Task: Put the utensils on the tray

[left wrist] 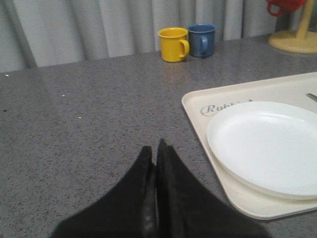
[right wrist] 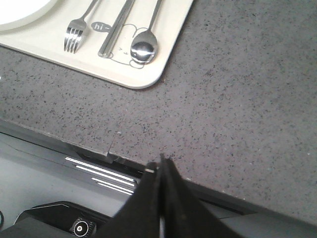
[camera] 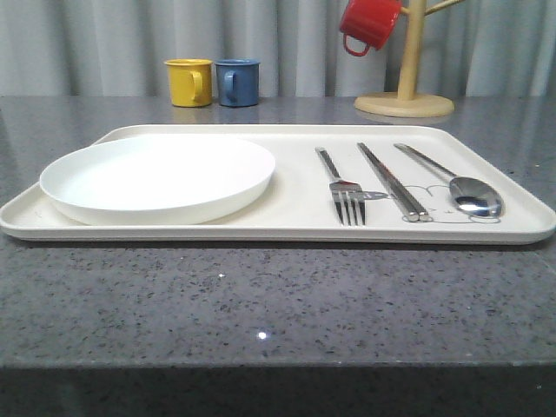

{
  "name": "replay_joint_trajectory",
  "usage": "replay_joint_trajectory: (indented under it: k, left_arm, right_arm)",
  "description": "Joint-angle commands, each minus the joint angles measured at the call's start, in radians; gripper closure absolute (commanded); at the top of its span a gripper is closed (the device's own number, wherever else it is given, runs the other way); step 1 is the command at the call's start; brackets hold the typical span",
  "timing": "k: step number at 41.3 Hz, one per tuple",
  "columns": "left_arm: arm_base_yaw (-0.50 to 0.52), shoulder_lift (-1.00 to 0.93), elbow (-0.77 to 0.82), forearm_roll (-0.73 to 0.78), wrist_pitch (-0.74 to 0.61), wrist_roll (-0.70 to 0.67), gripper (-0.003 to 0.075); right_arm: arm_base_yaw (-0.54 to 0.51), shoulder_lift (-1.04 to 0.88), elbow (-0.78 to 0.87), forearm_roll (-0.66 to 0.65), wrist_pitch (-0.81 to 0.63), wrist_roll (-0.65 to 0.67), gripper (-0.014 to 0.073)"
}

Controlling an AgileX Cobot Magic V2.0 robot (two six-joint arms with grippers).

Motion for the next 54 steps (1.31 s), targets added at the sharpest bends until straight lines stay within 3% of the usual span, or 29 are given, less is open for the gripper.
replay_joint_trajectory:
  k: [1,7,15,29,54]
  left_arm:
    - [0.049,-0.085,0.102,-0.011,-0.192,-0.009,0.0738]
    - [0.117,-0.217,0.251,-0.024,-0.301,-0.009,0.0738]
    - [0.191,-0.304,0.331,-0.040,-0.319,-0.009,0.0738]
    - [0.143,-0.304,0.384,-0.040,-0.339,-0.009,0.0738]
    - [0.143,-0.304,0.384,-0.040,-0.329,-0.009,0.0738]
  right_arm:
    - [-0.001,0.009,-0.018,-0.003,-0.064,-0.010,0.0662]
    - [-0.001,0.009,-0.018,-0.003,-0.064,-0.010,0.0662]
    - [-0.001,0.009,-0.018,-0.003,-0.064,-0.010,0.0662]
    - [-0.001,0.009,-0.018,-0.003,-0.058,-0.010,0.0662]
    - [-0.001,0.009,-0.018,-0.003,-0.041,-0.010,0.0662]
